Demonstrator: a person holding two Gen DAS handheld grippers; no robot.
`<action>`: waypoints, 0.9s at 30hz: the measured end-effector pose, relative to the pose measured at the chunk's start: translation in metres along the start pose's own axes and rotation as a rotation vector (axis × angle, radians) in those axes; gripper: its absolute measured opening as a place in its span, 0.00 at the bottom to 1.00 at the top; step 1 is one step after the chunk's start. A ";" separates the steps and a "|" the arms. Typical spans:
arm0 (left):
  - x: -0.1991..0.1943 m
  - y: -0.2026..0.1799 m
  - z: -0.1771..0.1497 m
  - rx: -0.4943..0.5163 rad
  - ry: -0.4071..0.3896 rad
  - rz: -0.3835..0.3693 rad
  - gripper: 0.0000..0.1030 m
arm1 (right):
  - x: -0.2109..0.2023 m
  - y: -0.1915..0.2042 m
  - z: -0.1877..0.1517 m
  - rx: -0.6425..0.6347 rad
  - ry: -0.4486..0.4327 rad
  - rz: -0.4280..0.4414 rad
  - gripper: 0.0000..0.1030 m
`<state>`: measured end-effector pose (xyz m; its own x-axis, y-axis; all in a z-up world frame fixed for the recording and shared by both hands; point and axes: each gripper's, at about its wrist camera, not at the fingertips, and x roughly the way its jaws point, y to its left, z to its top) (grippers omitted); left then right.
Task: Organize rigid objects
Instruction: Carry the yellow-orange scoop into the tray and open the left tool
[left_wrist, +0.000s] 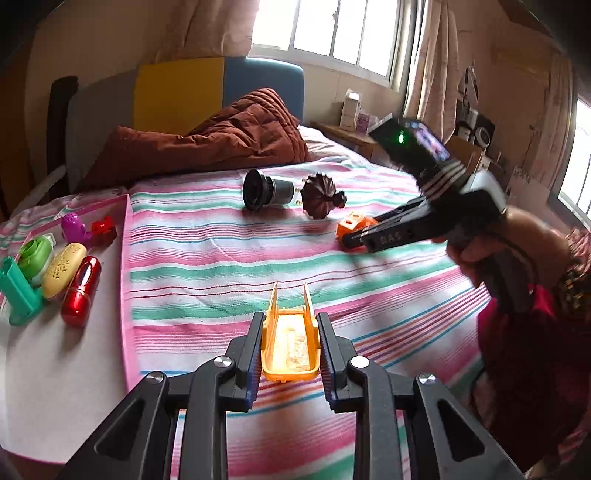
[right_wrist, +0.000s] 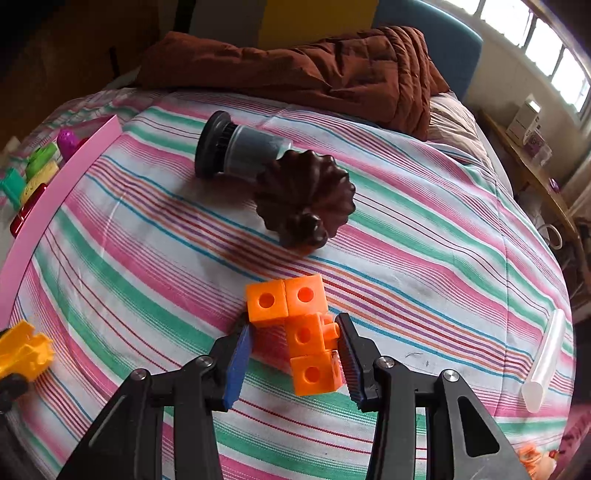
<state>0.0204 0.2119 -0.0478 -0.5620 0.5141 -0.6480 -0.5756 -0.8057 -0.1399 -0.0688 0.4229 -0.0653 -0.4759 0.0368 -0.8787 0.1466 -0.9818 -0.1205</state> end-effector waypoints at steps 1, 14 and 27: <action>-0.005 0.002 0.001 -0.004 -0.006 -0.001 0.25 | 0.000 0.000 0.000 -0.005 -0.003 -0.001 0.44; -0.059 0.081 -0.006 -0.140 -0.048 0.139 0.25 | 0.001 0.007 -0.001 -0.043 -0.005 0.030 0.44; -0.056 0.160 -0.015 -0.276 0.037 0.284 0.25 | -0.001 0.013 -0.001 -0.051 -0.021 0.081 0.44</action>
<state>-0.0319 0.0495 -0.0450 -0.6510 0.2527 -0.7158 -0.2165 -0.9656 -0.1440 -0.0658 0.4104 -0.0660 -0.4787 -0.0471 -0.8767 0.2296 -0.9705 -0.0732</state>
